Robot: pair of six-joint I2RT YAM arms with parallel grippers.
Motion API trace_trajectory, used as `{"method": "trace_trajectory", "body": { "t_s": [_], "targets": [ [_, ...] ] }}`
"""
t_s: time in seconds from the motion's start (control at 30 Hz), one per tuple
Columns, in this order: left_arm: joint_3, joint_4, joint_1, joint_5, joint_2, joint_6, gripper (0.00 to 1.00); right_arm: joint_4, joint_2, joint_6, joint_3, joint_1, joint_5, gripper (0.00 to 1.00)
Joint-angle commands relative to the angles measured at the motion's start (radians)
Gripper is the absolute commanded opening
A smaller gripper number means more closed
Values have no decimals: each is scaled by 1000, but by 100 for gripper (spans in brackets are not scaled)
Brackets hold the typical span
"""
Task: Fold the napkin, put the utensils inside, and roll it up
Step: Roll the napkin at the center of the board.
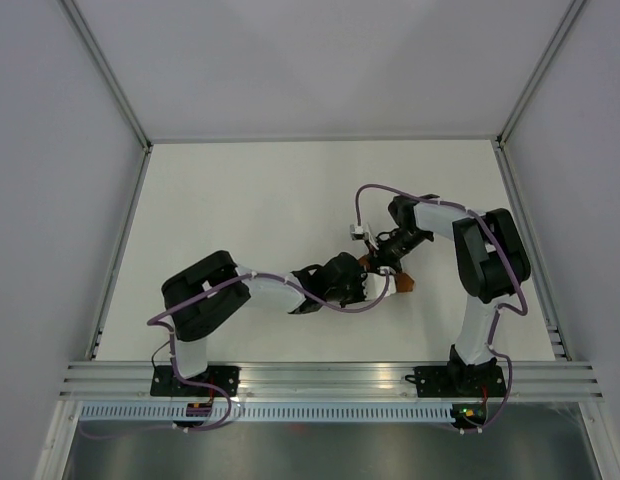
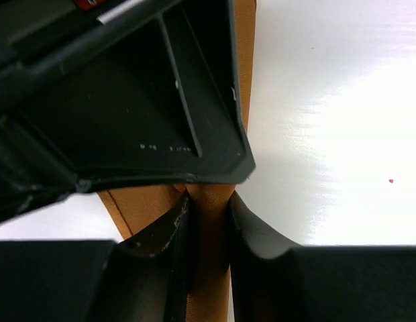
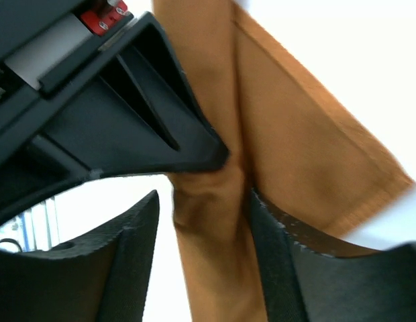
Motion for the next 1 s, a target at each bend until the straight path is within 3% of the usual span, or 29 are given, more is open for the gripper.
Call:
{"method": "trace_trajectory", "body": {
  "t_s": [0.0,0.43,0.8,0.97],
  "targets": [
    [6,-200,18,148,43,-126,4,81,-50,6,3,-25,35,64],
    [135,-391,131,373,104,-258,2,229,-291,134,-69,-151,15,65],
    [303,-592,223,662,244,-335,2,361,-627,110,-351,-199,-21,67],
    [377,-686,256,748,324,-358,3,545,-788,133,-529,-165,56,70]
  ]
}}
